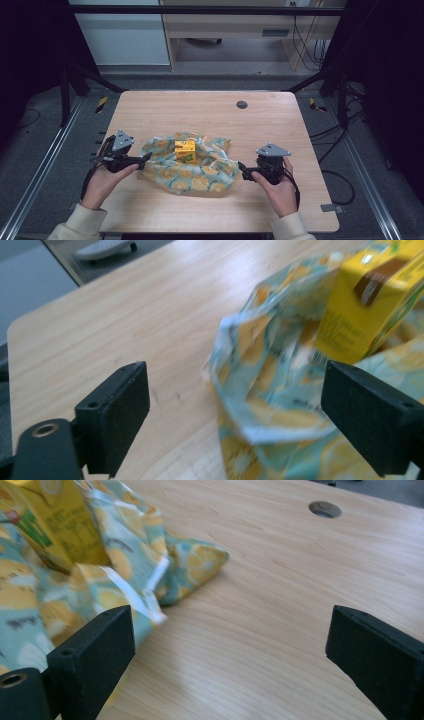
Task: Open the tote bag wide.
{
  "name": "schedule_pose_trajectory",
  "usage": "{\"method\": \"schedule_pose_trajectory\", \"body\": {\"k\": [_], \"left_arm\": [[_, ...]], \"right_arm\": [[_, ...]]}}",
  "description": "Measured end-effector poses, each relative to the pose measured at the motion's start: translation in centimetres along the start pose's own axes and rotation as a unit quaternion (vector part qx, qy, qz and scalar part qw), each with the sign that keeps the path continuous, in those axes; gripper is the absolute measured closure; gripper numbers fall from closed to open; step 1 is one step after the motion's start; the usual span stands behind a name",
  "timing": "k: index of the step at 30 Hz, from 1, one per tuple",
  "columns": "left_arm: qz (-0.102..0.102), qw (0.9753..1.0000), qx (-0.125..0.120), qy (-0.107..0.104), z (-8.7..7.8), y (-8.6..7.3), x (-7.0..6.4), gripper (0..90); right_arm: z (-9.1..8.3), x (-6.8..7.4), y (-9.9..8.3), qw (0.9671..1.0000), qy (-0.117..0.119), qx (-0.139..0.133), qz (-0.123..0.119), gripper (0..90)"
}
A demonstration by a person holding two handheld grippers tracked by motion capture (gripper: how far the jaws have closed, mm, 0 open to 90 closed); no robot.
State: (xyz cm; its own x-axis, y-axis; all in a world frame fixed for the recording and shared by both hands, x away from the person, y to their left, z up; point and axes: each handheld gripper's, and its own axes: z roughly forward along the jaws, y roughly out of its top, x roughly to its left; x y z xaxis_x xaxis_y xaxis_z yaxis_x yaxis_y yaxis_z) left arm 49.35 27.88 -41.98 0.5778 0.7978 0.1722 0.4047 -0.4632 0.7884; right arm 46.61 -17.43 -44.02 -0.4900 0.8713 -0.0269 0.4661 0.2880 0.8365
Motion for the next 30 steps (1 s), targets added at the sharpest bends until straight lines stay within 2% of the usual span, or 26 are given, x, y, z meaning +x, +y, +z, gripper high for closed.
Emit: {"method": "schedule_pose_trajectory", "body": {"k": [9, 11, 14, 19, 25, 27, 29, 30], "left_arm": [[-0.032, 0.9991, 0.026, 0.013, 0.0, -3.0, 3.1, 6.3], [-0.04, 0.9984, 0.038, 0.015, 0.3, -3.9, 3.8, 5.9], [-0.054, 0.9976, 0.038, 0.02, 0.4, -4.7, 4.5, 5.9], [-0.072, 0.9974, 0.009, -0.002, 0.1, -4.5, 4.6, 6.3], [-0.076, 0.9966, -0.025, -0.019, -0.4, -3.7, 4.1, 6.4], [-0.089, 0.9943, -0.052, -0.026, -1.1, -3.2, 4.1, 6.4], [-0.107, 0.9899, -0.086, -0.034, -2.1, -2.5, 4.1, 6.4], [-0.108, 0.989, -0.095, -0.035, -2.6, -2.2, 4.2, 6.4]], "right_arm": [[-0.8, -2.8, -1.7, 0.9993, -0.012, 0.023, 0.027, 5.7], [-0.9, -3.4, -2.3, 0.9985, -0.014, 0.036, 0.038, 5.8], [-0.5, -4.6, -3.5, 0.9958, -0.02, 0.072, 0.052, 7.1], [-0.1, -5.6, -4.5, 0.992, -0.023, 0.103, 0.068, 8.1], [0.2, -5.7, -4.7, 0.9908, -0.028, 0.114, 0.068, 8.1], [0.2, -5.8, -4.7, 0.9906, -0.027, 0.114, 0.071, 8.1], [0.2, -5.9, -4.8, 0.9903, -0.025, 0.116, 0.073, 8.1], [0.2, -5.9, -4.8, 0.99, -0.029, 0.118, 0.072, 8.1]]}}
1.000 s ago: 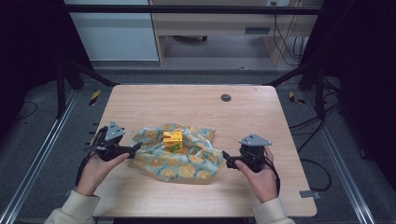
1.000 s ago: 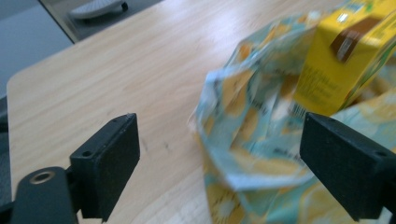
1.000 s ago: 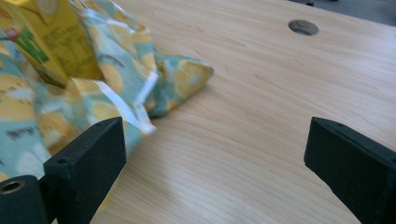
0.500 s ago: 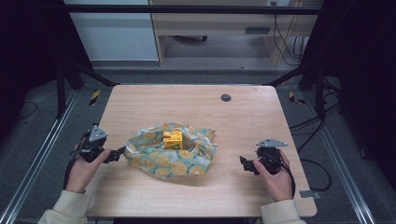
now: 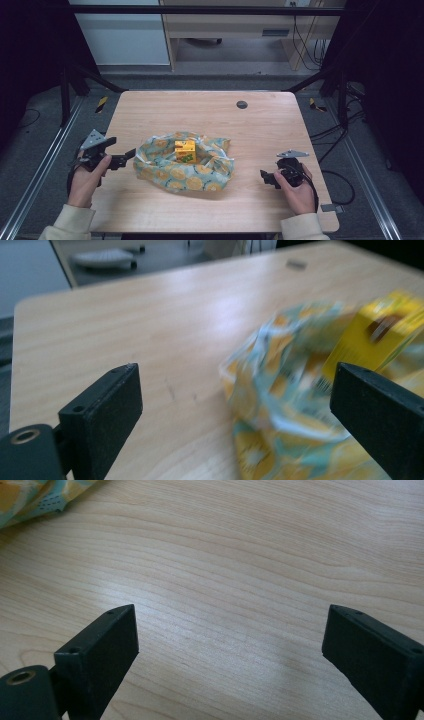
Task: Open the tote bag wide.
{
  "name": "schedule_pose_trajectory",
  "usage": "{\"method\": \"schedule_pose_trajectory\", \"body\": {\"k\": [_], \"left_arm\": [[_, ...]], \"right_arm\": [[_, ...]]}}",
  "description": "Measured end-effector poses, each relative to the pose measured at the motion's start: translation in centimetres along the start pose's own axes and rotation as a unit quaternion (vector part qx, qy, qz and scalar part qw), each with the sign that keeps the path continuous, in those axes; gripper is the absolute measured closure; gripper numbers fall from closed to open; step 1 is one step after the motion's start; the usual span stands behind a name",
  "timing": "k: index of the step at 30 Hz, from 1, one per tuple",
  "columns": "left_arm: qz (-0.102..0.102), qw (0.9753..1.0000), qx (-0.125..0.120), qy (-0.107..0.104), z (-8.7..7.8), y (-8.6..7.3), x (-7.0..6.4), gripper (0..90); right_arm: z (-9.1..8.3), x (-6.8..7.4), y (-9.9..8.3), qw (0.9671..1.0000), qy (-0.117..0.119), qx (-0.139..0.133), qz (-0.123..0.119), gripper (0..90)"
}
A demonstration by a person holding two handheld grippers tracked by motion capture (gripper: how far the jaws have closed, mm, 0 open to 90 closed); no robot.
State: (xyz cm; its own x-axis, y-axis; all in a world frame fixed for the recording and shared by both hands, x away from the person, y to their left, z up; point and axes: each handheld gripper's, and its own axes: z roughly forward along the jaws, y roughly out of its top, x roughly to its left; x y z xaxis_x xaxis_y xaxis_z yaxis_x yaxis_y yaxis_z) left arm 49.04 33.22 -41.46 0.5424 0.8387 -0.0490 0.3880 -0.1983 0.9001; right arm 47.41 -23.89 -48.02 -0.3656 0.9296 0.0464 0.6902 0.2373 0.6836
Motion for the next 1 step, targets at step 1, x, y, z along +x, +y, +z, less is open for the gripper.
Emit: {"method": "schedule_pose_trajectory", "body": {"k": [1], "left_arm": [[0.004, 1.0, -0.003, 0.004, -0.32, 0.33, -0.05, 6.3]], "right_arm": [[0.03, -0.03, 0.0, 1.0, 0.0, 0.0, 0.001, 8.1]]}}
